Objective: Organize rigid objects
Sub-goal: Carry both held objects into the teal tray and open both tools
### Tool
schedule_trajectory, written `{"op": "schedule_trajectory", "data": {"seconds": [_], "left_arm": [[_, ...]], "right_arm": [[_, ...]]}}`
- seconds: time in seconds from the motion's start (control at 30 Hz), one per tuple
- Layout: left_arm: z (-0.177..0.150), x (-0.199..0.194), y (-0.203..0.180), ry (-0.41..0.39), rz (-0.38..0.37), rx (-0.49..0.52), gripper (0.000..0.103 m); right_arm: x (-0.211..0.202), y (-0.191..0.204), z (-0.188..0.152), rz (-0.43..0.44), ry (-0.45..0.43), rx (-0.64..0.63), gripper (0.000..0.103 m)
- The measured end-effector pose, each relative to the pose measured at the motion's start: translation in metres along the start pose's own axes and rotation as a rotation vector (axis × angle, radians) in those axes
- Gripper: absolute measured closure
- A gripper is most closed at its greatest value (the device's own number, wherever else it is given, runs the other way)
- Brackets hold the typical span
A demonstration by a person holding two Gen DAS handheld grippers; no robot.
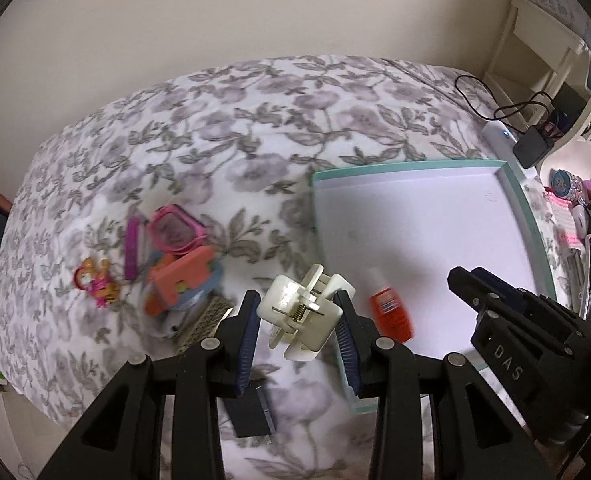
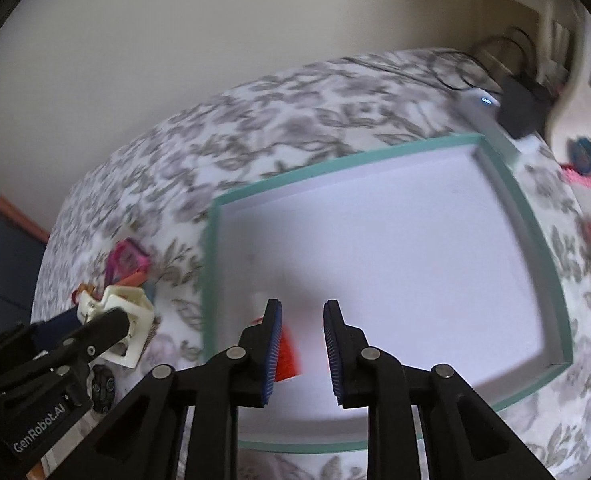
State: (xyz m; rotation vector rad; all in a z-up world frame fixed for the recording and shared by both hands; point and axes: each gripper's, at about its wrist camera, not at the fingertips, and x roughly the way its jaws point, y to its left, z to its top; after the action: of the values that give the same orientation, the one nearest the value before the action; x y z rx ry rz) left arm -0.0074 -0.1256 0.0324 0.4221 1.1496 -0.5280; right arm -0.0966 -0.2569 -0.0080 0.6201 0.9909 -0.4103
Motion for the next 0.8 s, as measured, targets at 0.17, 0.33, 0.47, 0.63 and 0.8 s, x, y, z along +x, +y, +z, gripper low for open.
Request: {"op": "schedule_trajectory", "data": {"seconds": [0.17,0.33,0.47,0.63,0.8], "left_arm": [[0.005,0.008,-0.008,0.004,-0.022,-0.029,0.064],[0.008,0.026,-0.024,0.023,-0.057,-0.024,0.064],[0.008,0.045,-0.030,0.046,-0.067,-0.033,0.064],[0.010,0.058,-0.040,0.050,-0.100,-0.025,0.064],[0.012,0.062,-0.044,0.043,-0.137,-0.035,0.064]], "right_arm": [[0.004,-0.005,0.000,0.006,0.016,0.002,0.080],[0.007,-0.009,-0.001,-0.026,0.022,0.007,0.080],[0.013,-0.024,-0.001,-0.057,0.032,0.042,0.080],[0.020,-0.031,-0.003,-0.083,0.055,0.047,0.080],[0.022,-0.033,-0.005,-0.102,0.063,0.045,0.080]]}}
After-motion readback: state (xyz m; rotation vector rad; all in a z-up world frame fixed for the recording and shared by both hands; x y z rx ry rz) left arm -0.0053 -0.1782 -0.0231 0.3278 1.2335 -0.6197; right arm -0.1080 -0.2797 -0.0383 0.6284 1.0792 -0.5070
